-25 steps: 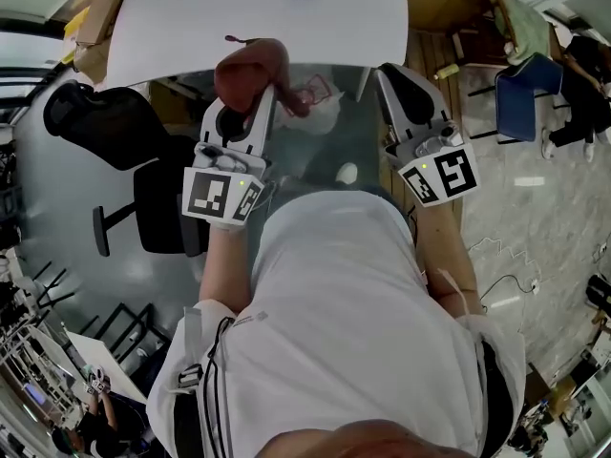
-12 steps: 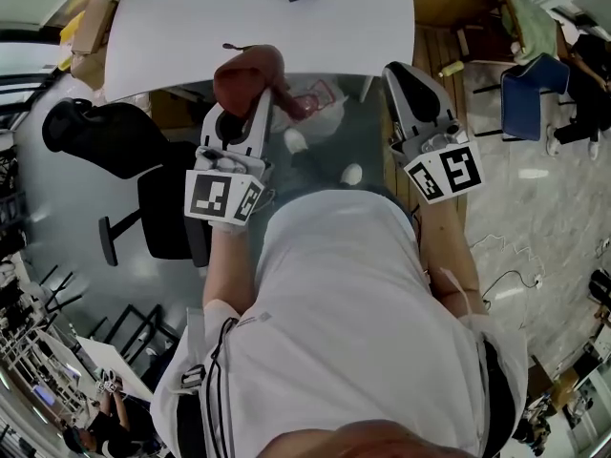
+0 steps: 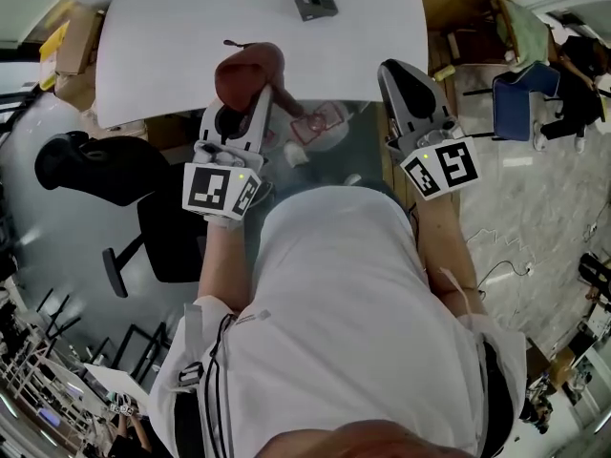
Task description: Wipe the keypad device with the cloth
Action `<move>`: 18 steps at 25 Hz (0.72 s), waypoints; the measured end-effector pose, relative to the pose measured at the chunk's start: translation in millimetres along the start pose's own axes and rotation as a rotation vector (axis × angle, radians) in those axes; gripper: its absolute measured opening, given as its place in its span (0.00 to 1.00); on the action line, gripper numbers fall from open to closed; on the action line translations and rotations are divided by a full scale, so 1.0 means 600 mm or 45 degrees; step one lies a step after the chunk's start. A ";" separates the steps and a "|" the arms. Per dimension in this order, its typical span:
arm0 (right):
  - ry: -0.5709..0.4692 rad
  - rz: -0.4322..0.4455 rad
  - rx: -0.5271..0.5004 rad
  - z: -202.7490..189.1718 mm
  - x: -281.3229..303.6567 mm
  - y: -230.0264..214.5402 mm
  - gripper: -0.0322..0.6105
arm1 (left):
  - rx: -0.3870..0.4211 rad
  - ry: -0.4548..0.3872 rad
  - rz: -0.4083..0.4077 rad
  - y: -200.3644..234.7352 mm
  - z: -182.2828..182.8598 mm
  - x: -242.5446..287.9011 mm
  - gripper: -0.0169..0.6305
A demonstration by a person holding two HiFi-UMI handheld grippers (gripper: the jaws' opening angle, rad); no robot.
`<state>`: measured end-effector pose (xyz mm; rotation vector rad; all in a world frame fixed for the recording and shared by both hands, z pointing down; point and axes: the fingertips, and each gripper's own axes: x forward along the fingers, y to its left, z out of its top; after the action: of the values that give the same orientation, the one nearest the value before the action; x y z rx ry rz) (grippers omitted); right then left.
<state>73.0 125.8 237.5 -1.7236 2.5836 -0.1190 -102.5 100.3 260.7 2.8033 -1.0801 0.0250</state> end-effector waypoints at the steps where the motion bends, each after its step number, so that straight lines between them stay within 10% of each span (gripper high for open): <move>1: 0.009 -0.004 -0.002 -0.003 0.017 0.003 0.11 | -0.005 0.002 -0.008 0.016 -0.001 0.003 0.13; 18: 0.129 0.027 -0.073 -0.042 0.155 0.035 0.11 | -0.062 0.037 -0.014 0.138 -0.027 0.002 0.13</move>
<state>16.3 48.9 262.3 -1.7520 2.7017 -0.1365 -156.3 41.1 286.8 2.7571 -1.0443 0.0375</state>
